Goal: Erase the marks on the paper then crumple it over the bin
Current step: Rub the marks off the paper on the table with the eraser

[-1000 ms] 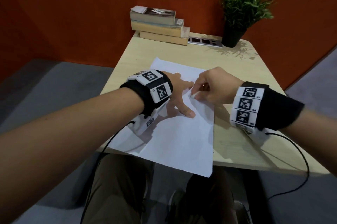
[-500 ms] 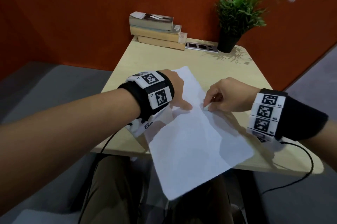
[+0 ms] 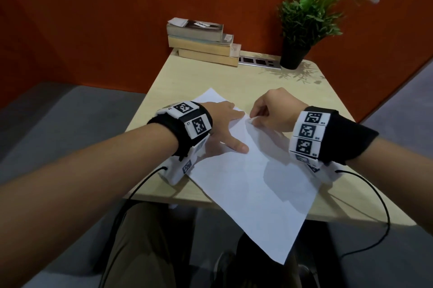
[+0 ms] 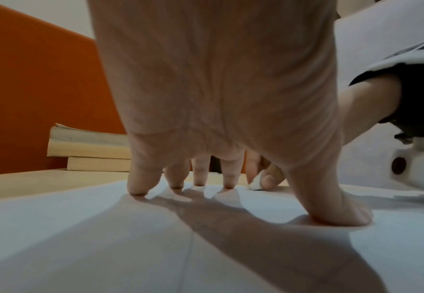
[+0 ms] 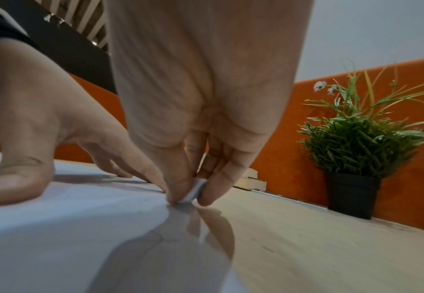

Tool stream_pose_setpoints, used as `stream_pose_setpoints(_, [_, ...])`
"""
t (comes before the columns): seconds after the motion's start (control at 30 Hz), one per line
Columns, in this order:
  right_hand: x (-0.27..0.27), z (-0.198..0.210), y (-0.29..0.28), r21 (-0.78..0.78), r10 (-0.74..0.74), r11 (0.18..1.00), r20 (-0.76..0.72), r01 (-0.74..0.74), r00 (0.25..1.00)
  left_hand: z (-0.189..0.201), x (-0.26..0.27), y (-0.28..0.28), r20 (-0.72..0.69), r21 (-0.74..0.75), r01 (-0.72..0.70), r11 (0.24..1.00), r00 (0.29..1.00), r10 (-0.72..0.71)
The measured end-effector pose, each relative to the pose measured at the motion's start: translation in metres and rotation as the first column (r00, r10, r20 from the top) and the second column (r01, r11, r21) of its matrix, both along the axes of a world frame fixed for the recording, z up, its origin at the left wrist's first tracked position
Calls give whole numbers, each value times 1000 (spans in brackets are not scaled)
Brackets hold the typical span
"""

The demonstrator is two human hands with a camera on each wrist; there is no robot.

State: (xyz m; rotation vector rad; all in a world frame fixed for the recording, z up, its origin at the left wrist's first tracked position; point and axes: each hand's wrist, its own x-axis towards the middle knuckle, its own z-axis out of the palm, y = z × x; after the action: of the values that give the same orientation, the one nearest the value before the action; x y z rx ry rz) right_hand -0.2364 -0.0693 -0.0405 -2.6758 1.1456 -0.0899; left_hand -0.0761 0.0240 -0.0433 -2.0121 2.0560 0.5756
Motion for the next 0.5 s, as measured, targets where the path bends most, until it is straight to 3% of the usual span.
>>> stream_pose_setpoints(0.17, [6, -8, 0, -33, -6, 999, 40, 8, 999, -2, -1, -2, 10, 11, 13, 1000, 1000, -13])
stream_pose_setpoints(0.37, [-13, 1, 15, 74, 147, 987, -54, -143, 988, -1, -1, -5, 39, 16, 36, 999, 999, -37])
stream_pose_setpoints(0.5, [0, 0, 5, 6, 90, 996, -7, -90, 996, 2, -1, -8, 56, 44, 29, 999, 998, -31])
